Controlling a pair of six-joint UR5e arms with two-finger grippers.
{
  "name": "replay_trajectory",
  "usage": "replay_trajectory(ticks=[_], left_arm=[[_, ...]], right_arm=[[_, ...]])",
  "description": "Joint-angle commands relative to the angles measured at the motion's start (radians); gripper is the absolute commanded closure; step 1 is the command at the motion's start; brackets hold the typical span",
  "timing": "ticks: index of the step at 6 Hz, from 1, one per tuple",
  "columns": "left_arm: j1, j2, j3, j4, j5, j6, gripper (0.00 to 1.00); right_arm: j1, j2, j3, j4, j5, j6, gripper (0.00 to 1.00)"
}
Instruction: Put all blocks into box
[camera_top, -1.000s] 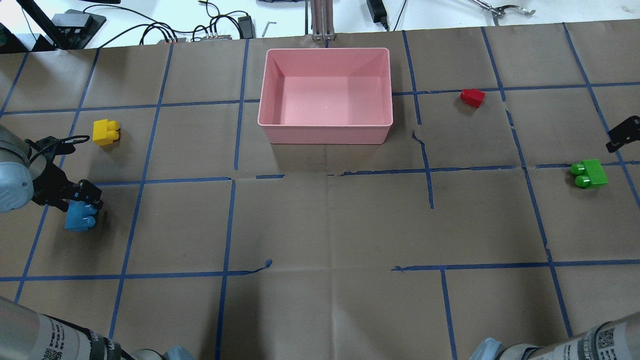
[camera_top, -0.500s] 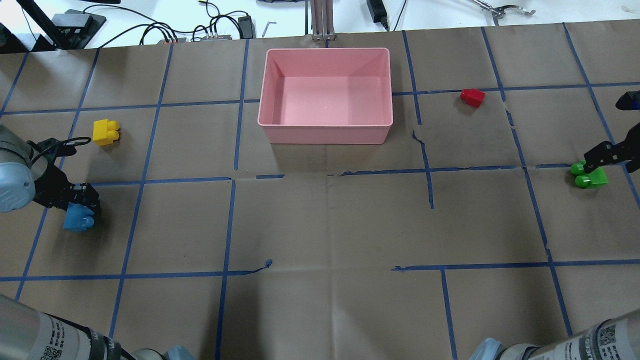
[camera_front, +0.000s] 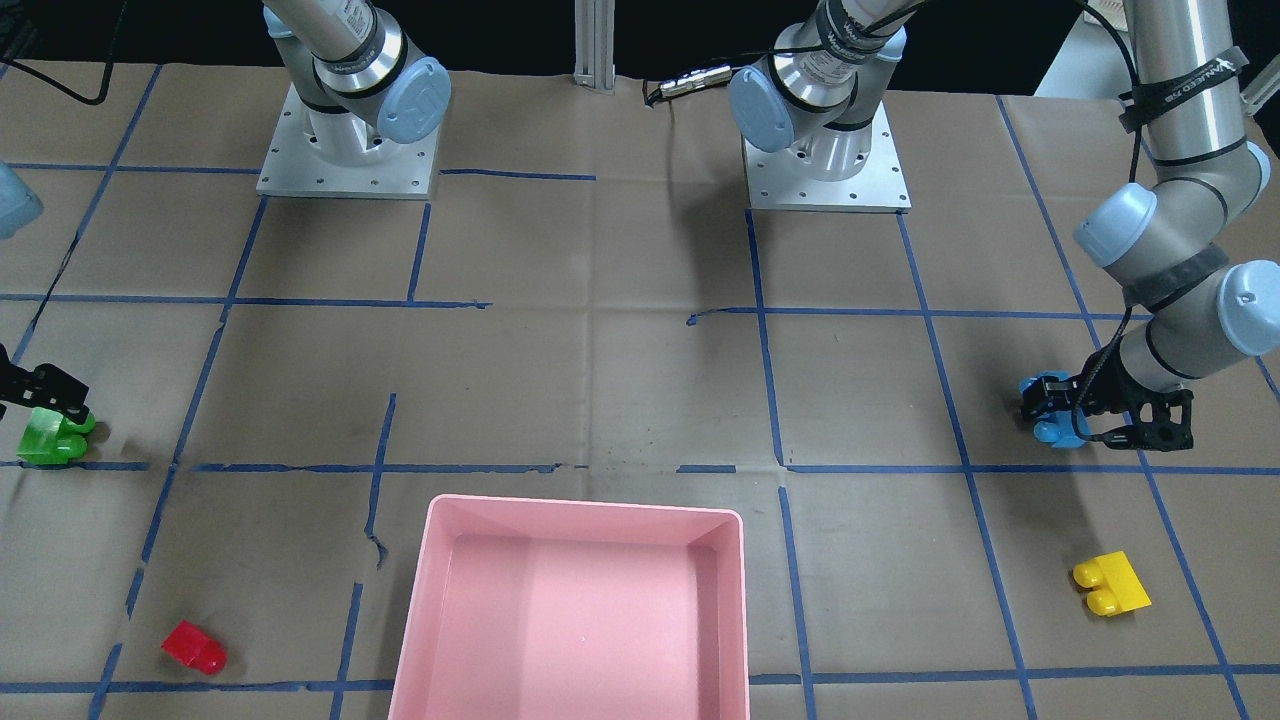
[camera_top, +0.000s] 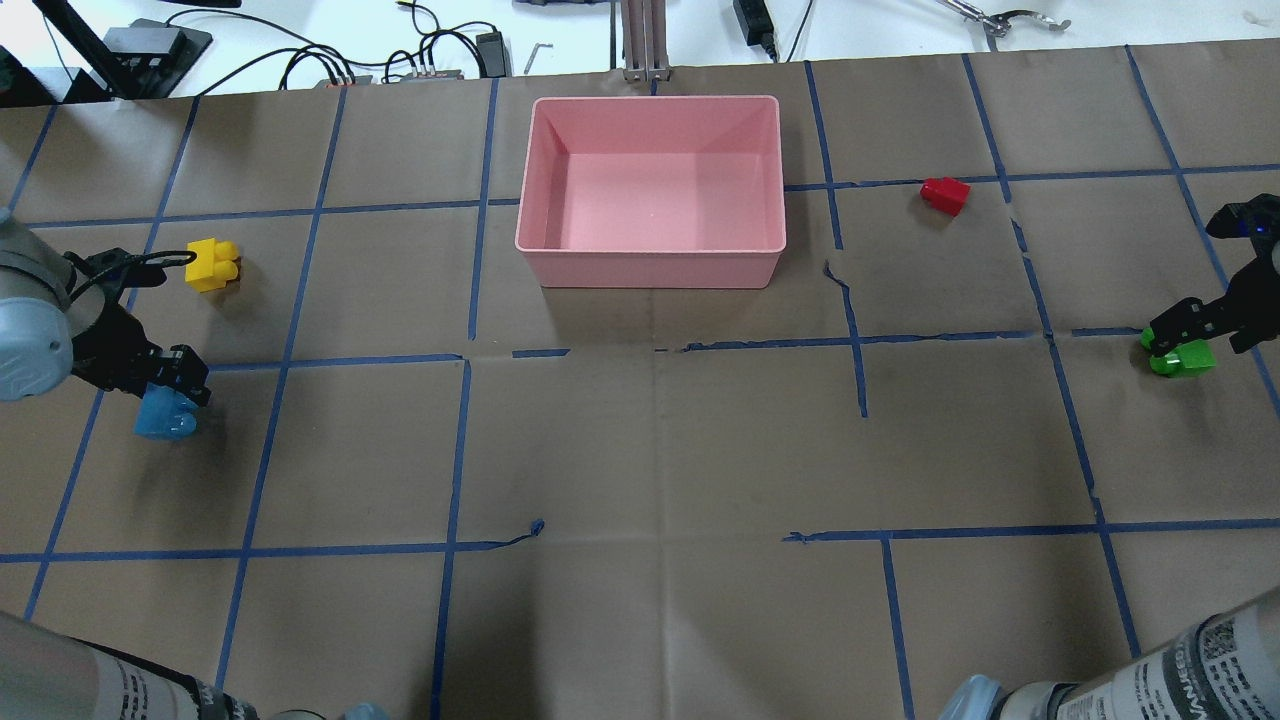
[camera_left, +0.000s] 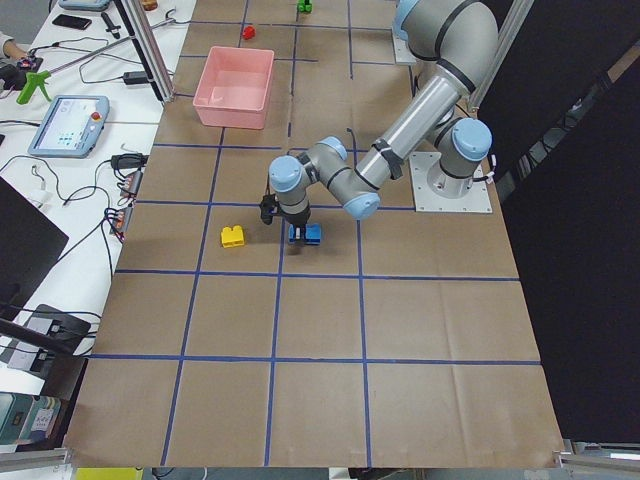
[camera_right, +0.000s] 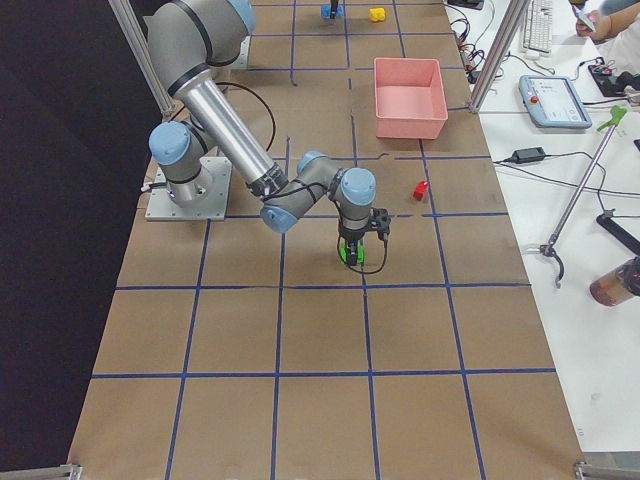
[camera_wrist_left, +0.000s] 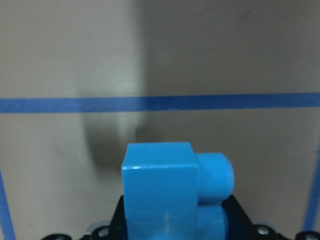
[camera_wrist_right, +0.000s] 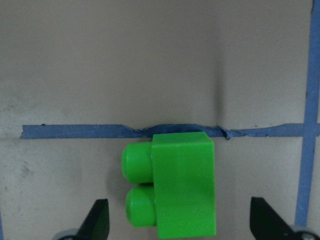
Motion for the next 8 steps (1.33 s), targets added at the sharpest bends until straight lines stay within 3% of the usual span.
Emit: replay_trajectory(ticks=[1,3,6,7,8], left_arm=[[-0.222,0.036,0.151,-0.116,-0.001,-0.003,1.0],[-0.398,0.002,0.317,-0.24,-0.095,0.0,1.0],[-0.661,-0.074,0.52,-0.342,-0.083,0.016,1.0],[-0.694,-0.155,0.593,-0.317,-0.076,0.035,1.0],[-0.736,-0.274,0.731,-0.311,-0.076,0.055,1.0]], right_arm=[[0.0,0.017,-0.001,-0.001,0.002,-0.002,0.01],[0.0,0.02,-0.003,-0.001,0.003,-0.002,0.02],[0.0,0.02,-0.004,-0.012,0.025,0.001,0.4],[0.002,0.02,-0.004,-0.03,0.061,-0.029,0.45],[0.0,0.028,-0.004,-0.031,0.062,-0.043,0.54]])
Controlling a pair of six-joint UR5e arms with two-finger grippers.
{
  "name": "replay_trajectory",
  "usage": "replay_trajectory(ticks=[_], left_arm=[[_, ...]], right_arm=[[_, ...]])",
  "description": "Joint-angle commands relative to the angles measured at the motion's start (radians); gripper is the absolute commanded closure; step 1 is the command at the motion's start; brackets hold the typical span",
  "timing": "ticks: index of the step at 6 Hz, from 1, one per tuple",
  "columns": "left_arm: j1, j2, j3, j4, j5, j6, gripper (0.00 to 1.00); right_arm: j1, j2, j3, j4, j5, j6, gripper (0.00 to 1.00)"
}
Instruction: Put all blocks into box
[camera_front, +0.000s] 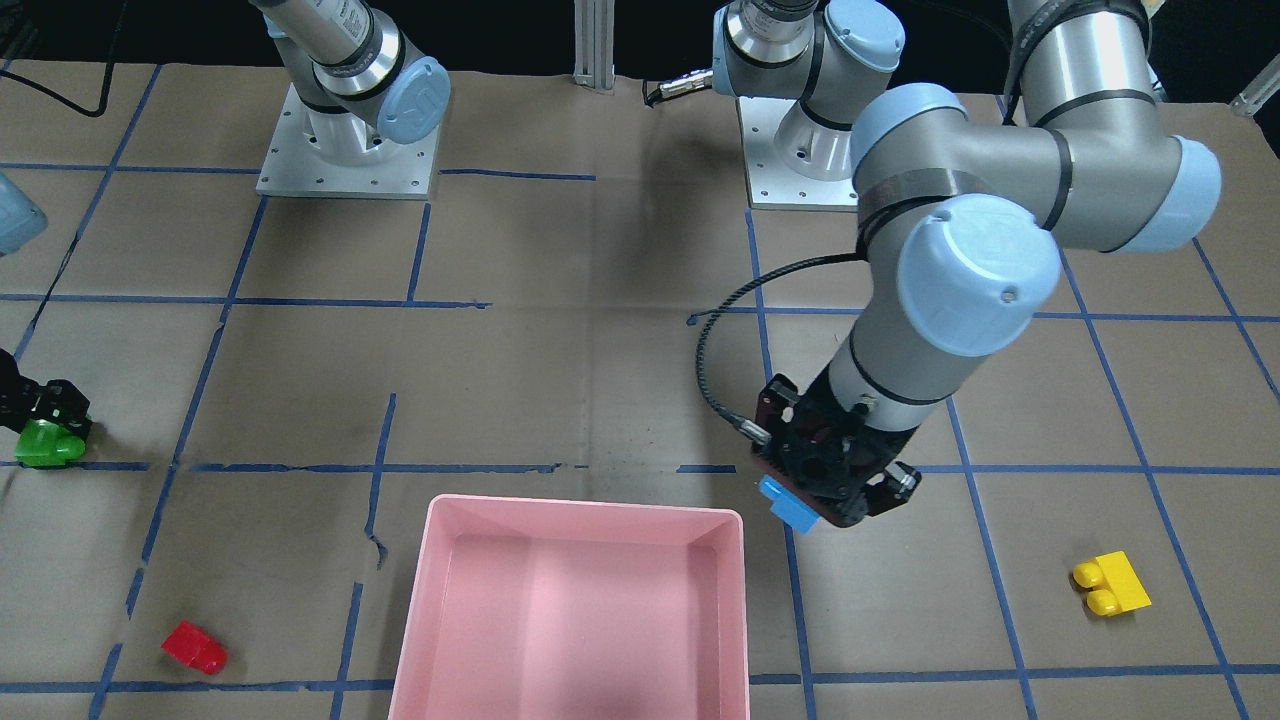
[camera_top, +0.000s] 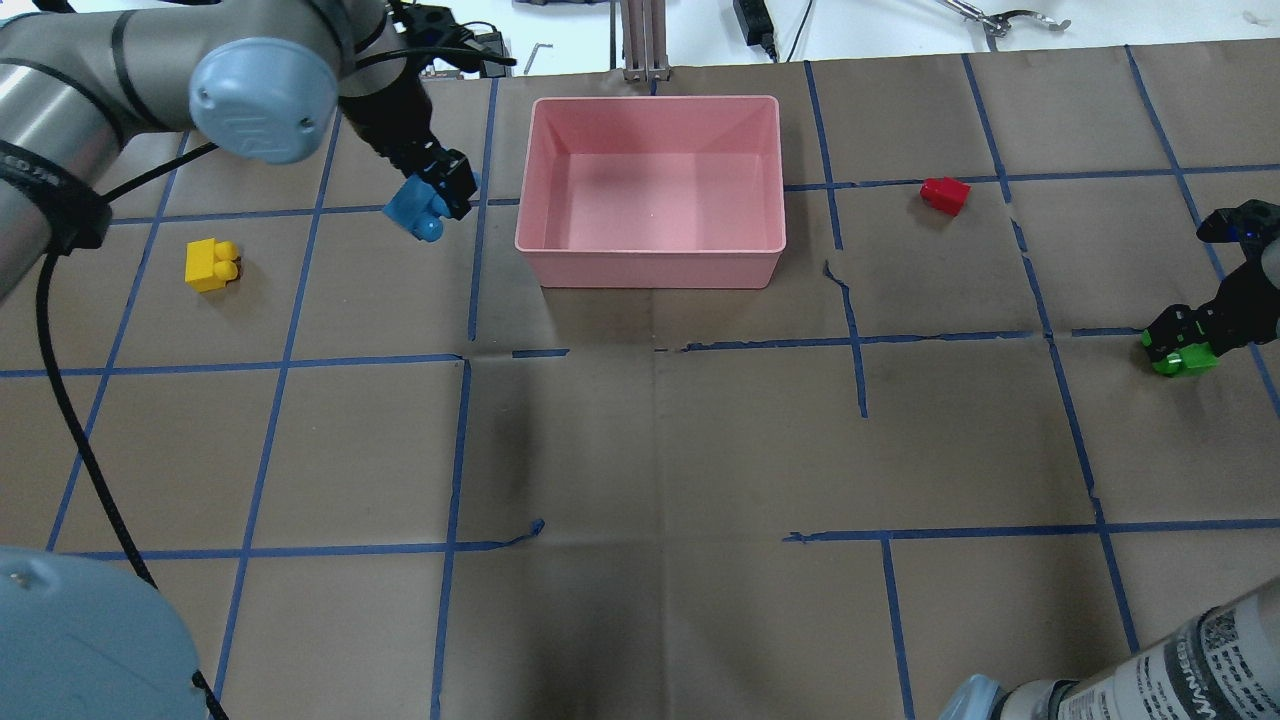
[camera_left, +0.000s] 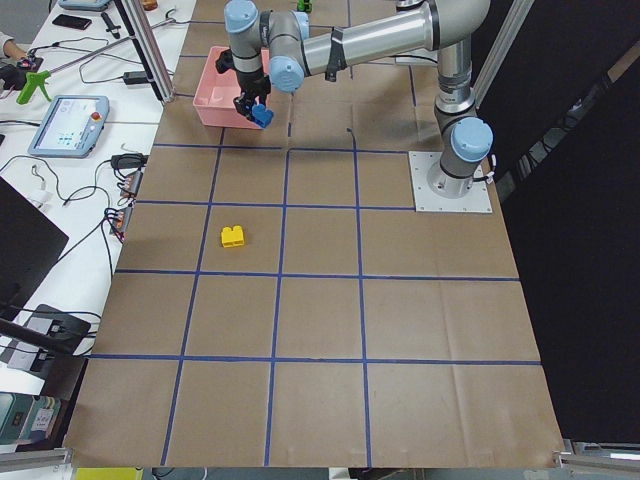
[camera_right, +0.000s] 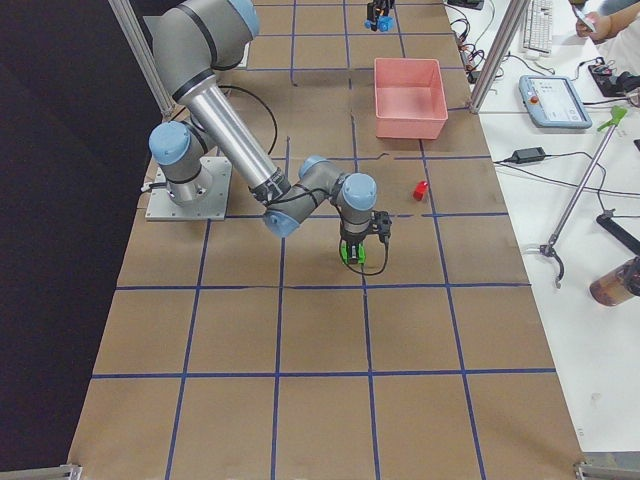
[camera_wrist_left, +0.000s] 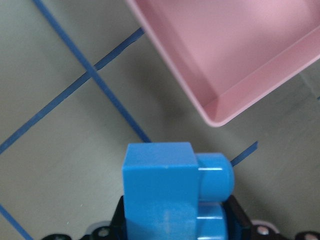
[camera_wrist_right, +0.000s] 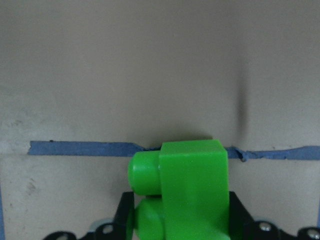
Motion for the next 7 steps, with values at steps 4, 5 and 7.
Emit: replay_trajectory(ticks=[4,5,7], left_arm=[[-0.139,-0.331,0.299,0.105,-0.005,0.067,1.0],[-0.147,-0.346,0.286,0.108,-0.004,0.056,1.0],[-0.15,-0.293,0.243,0.102,0.025,0.036,0.29]], right_arm=[[0.01,-0.012,-0.076,0.027,0.007,-0.009,0.59],[0.018,-0.018,-0.144,0.115,0.008,-0.009,0.59],[0.092,-0.038,-0.335,0.36,0.005,0.049,0.59]])
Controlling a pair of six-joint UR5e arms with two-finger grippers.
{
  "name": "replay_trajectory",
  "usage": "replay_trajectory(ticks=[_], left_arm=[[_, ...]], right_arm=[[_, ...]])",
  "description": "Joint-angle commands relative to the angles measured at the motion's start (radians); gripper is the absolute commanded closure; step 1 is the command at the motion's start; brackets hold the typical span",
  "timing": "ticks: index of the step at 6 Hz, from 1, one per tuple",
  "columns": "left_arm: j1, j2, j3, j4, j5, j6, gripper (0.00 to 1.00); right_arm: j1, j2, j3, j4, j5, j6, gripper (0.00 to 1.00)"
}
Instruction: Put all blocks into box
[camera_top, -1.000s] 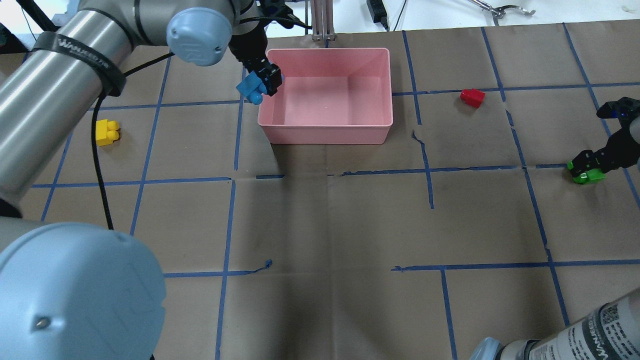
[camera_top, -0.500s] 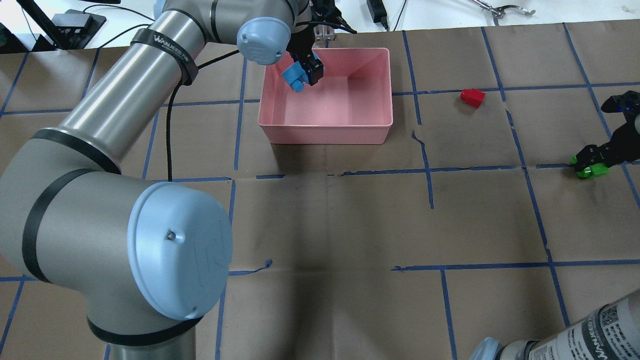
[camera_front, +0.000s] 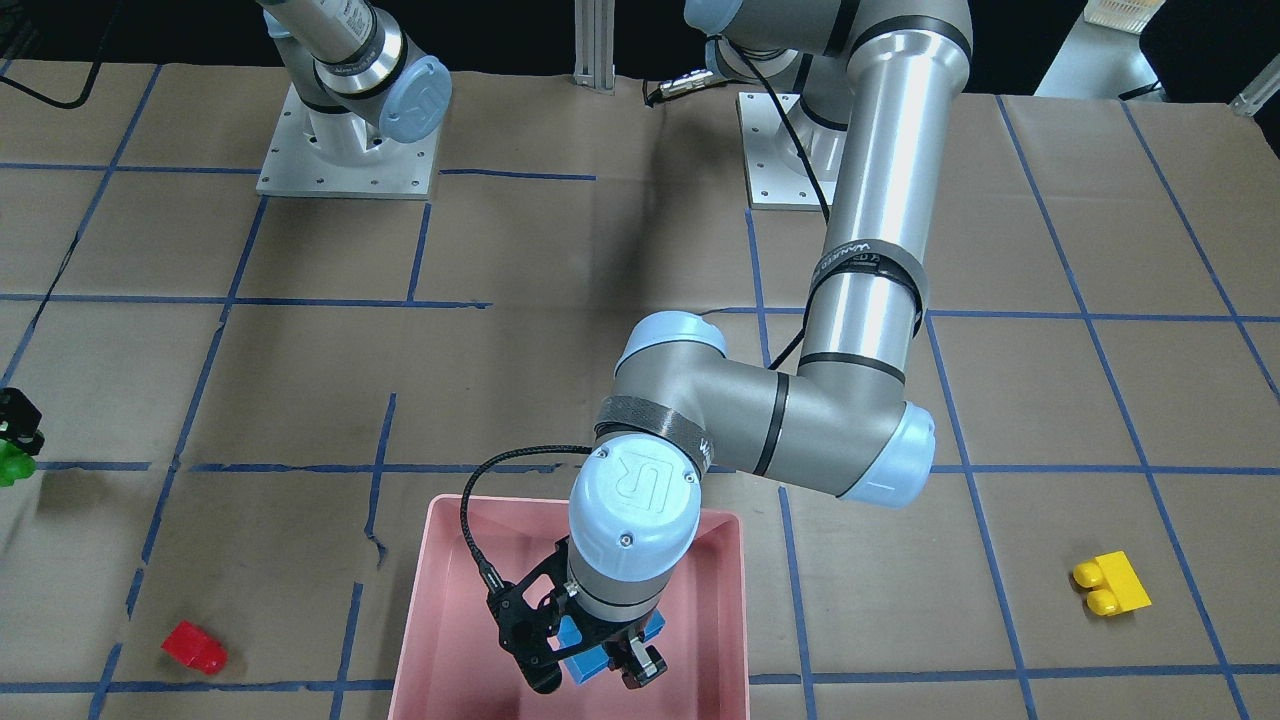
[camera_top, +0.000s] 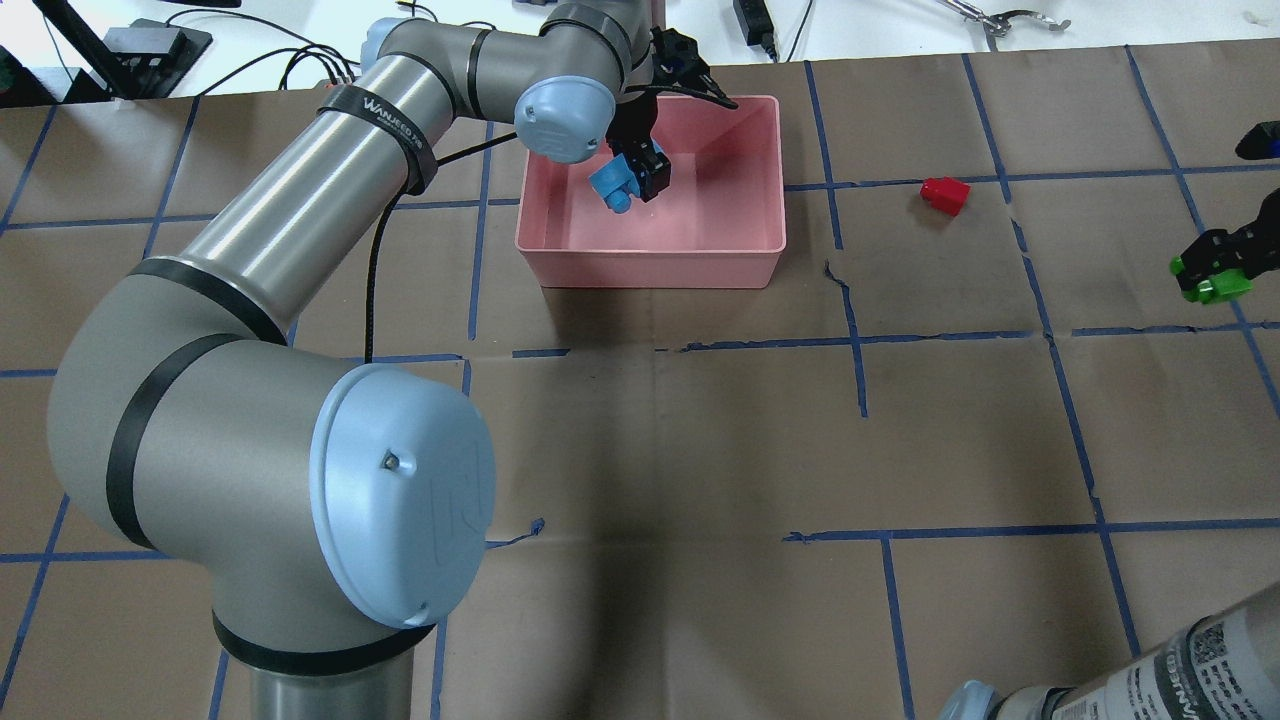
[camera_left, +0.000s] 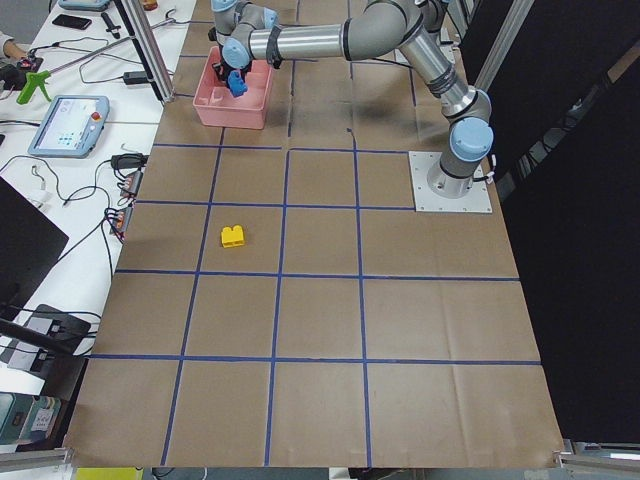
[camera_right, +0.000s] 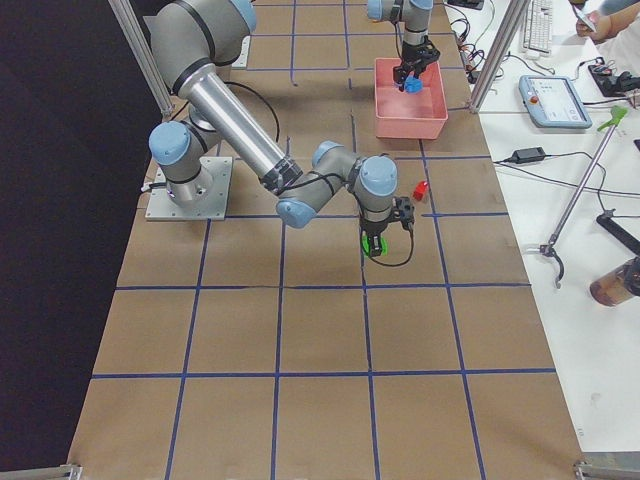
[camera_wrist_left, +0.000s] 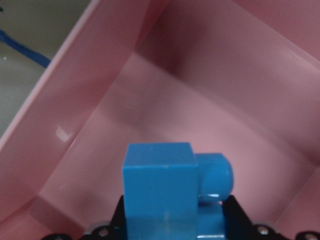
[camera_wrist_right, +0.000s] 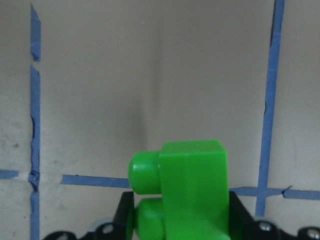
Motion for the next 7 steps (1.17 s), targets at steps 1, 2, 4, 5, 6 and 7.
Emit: replay_trajectory(ticks=[1,2,4,5,6,7], left_arm=[[0.01,0.094,-0.059,-0.007,0.036,-0.06,0.28],[0.067,0.159,-0.108,-0.028,0.041,-0.142,0.06],[0.241,0.279,-0.209,-0.063,0.042,-0.148,0.02],[0.345,0.347,-0.298,-0.064,0.07,-0.145,0.02],[0.448,0.382,-0.351,-0.074,0.11,-0.125,0.02],[0.551,0.381,-0.374,-0.059,0.113,-0.094,0.02]], right_arm=[[0.096,-0.014,-0.194,0.246,-0.002,0.1,0.59],[0.18,-0.023,-0.251,0.308,-0.01,0.184,0.59],[0.368,-0.041,-0.27,0.321,-0.013,0.42,0.59],[0.482,-0.04,-0.285,0.315,-0.013,0.558,0.59],[0.609,-0.031,-0.309,0.304,-0.013,0.709,0.59],[0.717,0.003,-0.328,0.299,-0.005,0.872,0.59]])
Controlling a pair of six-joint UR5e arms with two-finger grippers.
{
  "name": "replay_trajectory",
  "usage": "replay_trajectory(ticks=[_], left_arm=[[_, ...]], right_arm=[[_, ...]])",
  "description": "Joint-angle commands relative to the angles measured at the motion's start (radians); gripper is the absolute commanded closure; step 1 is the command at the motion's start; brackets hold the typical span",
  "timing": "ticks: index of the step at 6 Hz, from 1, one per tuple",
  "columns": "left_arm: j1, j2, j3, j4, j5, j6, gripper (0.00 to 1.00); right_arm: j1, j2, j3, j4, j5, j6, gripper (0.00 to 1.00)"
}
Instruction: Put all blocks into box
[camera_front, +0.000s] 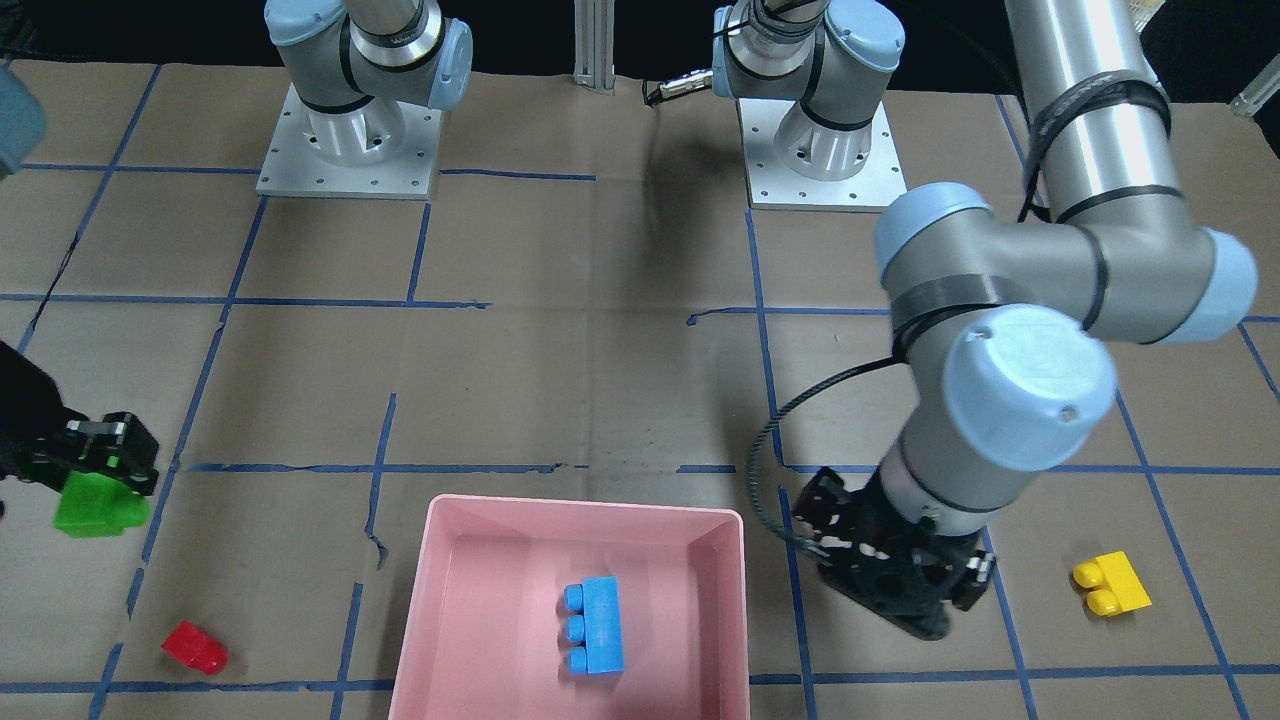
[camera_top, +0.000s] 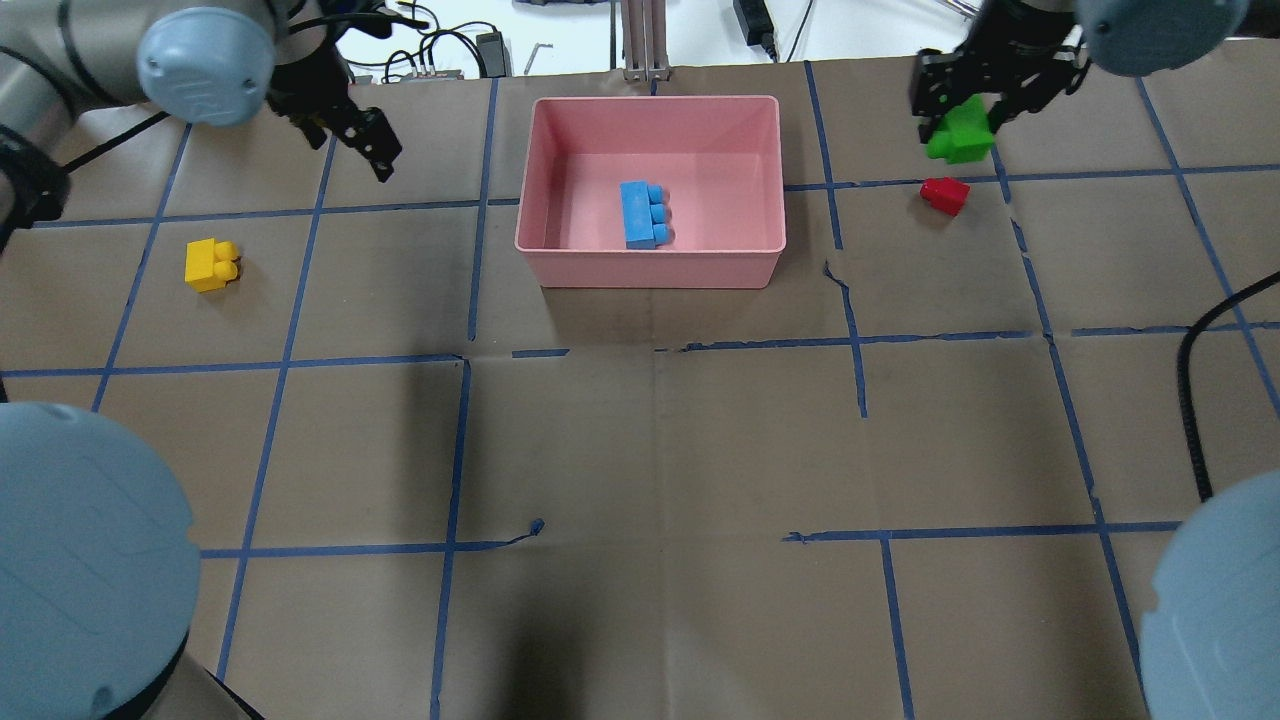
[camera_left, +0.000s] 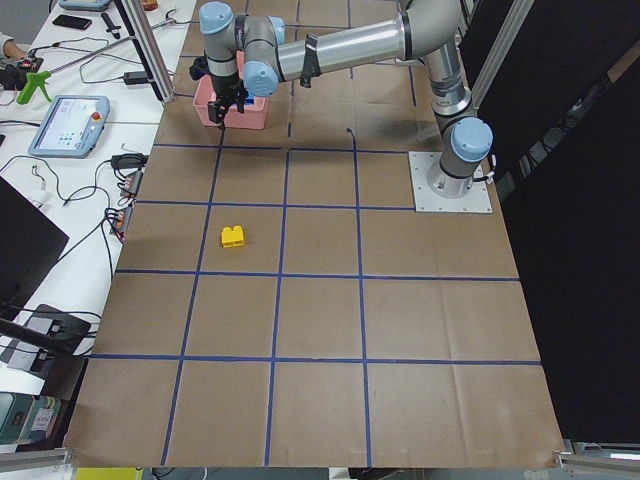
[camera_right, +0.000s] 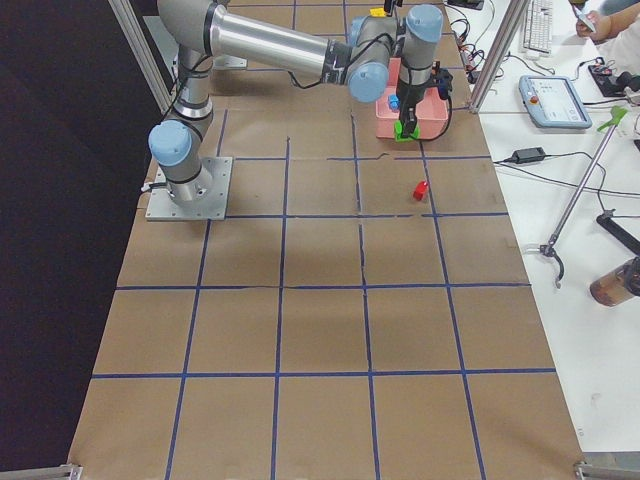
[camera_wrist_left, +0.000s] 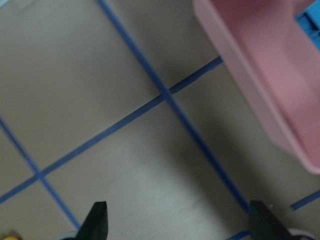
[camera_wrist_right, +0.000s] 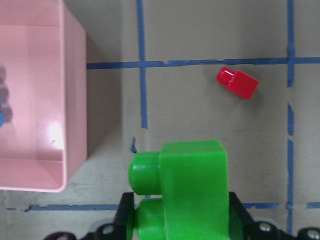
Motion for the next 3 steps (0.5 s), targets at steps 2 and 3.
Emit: replay_trajectory(ticks=[2,3], left_arm=[[0.251,-0.057,-0.007,0.04,0.01,0.018,0.01],[0.275,-0.091,0.007,0.051,0.007,0.015,0.01]], right_arm=[[0.28,0.157,-0.028,-0.203,-0.001,0.324,0.59],[0.285,0.205,-0.022,-0.262,-0.001,0.307,0.57]])
